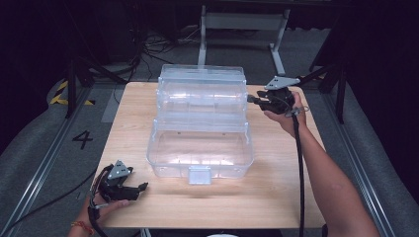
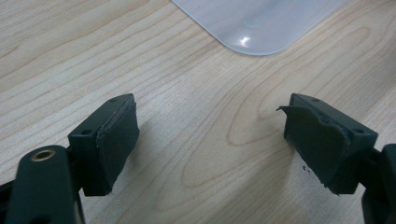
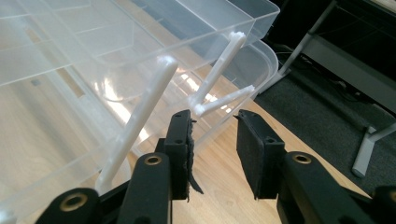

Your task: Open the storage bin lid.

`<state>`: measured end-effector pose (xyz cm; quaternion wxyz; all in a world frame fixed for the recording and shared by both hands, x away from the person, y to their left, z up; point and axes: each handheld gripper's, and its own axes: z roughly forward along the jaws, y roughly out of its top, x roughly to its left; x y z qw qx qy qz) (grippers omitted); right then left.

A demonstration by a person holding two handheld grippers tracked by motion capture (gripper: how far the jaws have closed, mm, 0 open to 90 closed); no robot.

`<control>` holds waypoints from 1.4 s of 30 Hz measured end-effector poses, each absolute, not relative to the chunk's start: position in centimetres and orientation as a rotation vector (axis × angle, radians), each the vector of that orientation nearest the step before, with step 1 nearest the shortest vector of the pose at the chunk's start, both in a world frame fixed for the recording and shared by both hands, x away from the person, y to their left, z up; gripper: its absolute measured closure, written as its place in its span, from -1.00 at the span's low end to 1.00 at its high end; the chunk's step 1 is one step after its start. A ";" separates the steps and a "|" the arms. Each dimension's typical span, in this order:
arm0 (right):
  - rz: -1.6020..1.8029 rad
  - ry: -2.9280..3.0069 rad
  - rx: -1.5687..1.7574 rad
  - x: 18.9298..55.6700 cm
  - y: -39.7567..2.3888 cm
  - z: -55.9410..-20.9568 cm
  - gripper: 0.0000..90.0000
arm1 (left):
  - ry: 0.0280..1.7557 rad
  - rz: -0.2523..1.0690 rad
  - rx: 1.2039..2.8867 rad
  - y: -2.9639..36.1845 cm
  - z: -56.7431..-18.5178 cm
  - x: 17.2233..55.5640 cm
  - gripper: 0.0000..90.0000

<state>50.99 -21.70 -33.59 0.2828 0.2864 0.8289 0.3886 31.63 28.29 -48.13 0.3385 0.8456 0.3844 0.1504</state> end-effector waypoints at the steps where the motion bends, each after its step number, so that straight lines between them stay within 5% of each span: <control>1: 1.040 2.220 0.767 50.8 -21.8 -33.6 0.46 | 1.002 0.392 2.202 28.3 -48.1 31.6 -0.59; 42: 0.922 2.251 0.752 42.9 -26.7 -38.0 -0.23 | 1.005 0.395 2.202 28.3 -48.1 31.6 -0.60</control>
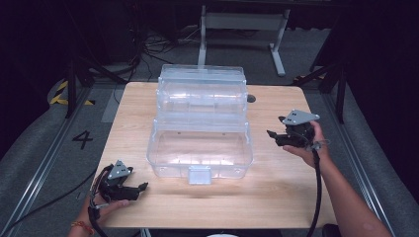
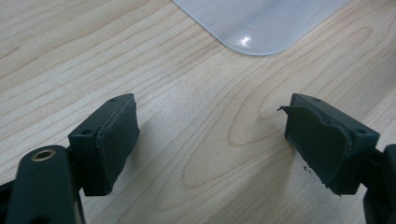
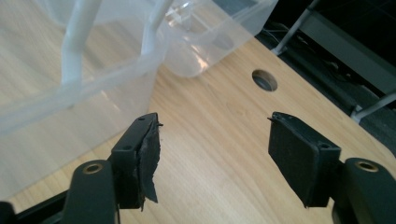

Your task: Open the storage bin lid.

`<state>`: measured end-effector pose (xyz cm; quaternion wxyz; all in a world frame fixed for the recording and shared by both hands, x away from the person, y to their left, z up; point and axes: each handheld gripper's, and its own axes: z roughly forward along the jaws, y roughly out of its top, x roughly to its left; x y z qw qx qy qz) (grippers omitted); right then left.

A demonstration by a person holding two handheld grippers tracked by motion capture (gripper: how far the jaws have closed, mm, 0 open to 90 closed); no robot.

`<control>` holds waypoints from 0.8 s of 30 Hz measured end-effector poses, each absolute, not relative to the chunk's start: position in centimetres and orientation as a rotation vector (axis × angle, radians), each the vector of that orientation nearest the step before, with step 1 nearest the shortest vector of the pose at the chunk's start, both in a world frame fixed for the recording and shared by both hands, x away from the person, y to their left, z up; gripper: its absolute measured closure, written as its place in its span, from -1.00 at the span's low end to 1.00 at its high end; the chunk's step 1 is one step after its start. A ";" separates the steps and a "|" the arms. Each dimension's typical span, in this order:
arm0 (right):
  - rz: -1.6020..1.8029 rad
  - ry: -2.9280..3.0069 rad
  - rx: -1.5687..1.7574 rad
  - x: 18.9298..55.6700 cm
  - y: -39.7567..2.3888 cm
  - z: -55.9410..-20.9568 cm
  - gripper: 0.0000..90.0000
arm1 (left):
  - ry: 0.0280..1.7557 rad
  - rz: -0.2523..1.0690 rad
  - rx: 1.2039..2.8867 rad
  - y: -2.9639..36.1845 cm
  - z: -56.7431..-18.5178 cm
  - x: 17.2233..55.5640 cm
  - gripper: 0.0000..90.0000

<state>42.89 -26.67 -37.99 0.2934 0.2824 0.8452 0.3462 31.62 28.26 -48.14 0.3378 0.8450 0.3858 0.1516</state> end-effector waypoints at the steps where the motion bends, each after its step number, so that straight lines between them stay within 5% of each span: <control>1: 0.916 2.254 0.753 42.7 -26.8 -38.3 -0.25 | 1.004 0.398 2.204 28.3 -48.1 31.6 -0.60; 24: 0.834 2.259 0.832 37.4 -30.6 -43.6 -0.50 | 1.008 0.397 2.200 28.2 -48.2 31.8 -0.61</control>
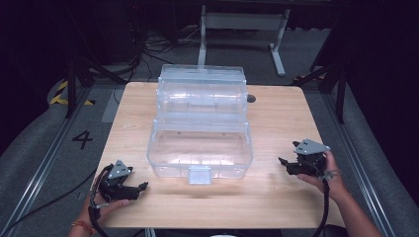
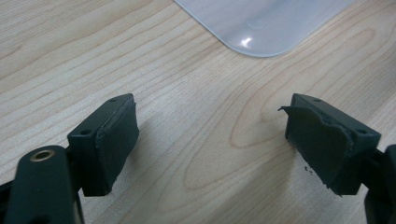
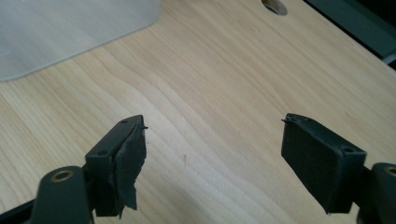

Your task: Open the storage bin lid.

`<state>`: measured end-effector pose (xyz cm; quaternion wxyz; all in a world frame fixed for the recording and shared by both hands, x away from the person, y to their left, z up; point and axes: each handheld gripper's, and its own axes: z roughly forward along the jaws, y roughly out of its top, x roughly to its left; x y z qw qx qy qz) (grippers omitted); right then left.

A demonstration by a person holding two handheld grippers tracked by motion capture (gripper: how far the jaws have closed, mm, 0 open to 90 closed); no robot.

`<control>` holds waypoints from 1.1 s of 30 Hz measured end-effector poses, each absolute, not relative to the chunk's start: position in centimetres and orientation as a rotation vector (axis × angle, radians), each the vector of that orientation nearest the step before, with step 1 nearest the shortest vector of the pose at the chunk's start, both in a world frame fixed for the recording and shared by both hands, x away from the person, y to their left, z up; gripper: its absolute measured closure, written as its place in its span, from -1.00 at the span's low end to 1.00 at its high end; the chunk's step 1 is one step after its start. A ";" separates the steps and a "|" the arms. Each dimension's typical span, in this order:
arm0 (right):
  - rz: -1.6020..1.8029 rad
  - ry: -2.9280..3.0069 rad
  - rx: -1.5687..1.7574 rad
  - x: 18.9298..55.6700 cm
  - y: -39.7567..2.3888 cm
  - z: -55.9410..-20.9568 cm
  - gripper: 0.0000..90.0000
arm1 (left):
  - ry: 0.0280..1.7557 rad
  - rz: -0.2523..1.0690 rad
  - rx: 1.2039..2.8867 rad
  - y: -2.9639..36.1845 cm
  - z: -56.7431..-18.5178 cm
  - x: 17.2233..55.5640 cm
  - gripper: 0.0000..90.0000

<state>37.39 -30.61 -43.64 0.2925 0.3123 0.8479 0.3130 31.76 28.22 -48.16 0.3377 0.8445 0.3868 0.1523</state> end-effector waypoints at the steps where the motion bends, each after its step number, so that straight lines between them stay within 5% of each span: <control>1: 0.838 2.258 0.848 37.2 -30.7 -43.8 -0.50 | 1.008 0.397 2.201 28.2 -48.2 31.8 -0.61; 33: 0.965 2.196 1.237 34.5 -36.9 -48.6 -0.58 | 1.037 0.418 2.191 28.2 -48.1 31.6 -0.61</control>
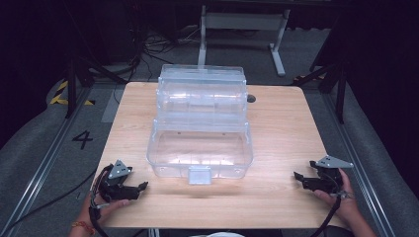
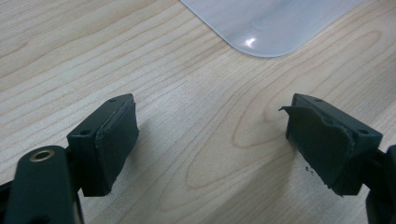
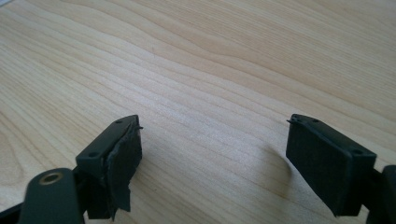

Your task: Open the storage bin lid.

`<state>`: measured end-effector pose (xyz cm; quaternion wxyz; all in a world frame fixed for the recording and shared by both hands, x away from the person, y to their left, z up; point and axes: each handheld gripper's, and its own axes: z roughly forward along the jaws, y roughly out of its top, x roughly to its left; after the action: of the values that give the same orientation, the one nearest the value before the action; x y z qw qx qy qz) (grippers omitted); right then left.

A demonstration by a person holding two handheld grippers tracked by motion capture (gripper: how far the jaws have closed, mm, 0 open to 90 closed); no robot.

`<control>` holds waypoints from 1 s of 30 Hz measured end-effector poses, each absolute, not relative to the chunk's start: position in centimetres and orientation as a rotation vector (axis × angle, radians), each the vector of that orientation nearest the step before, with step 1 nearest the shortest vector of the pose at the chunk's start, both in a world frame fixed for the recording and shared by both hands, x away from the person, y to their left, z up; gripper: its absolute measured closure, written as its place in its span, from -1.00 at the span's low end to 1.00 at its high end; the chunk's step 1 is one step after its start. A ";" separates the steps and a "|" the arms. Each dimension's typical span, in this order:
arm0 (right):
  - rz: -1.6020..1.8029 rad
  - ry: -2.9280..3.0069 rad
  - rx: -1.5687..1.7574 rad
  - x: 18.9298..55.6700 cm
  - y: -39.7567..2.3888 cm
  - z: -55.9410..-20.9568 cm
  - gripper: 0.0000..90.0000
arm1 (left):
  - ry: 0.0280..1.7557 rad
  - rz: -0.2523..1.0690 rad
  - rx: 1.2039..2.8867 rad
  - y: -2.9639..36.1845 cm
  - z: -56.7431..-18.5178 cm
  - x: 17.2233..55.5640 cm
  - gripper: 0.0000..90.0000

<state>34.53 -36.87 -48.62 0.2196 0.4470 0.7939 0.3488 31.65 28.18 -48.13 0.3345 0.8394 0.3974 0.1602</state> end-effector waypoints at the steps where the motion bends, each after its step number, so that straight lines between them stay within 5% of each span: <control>1: 0.968 2.199 1.250 34.6 -36.9 -48.6 -0.58 | 1.044 0.416 2.187 28.2 -48.1 31.6 -0.61; 30: 0.975 2.190 1.305 34.7 -37.0 -48.7 -0.63 | 1.063 0.414 2.191 28.0 -48.1 31.7 -0.68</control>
<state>34.75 -36.98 -48.67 0.2044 0.4681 0.7854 0.3497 31.74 28.01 -48.12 0.3295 0.8375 0.4062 0.1581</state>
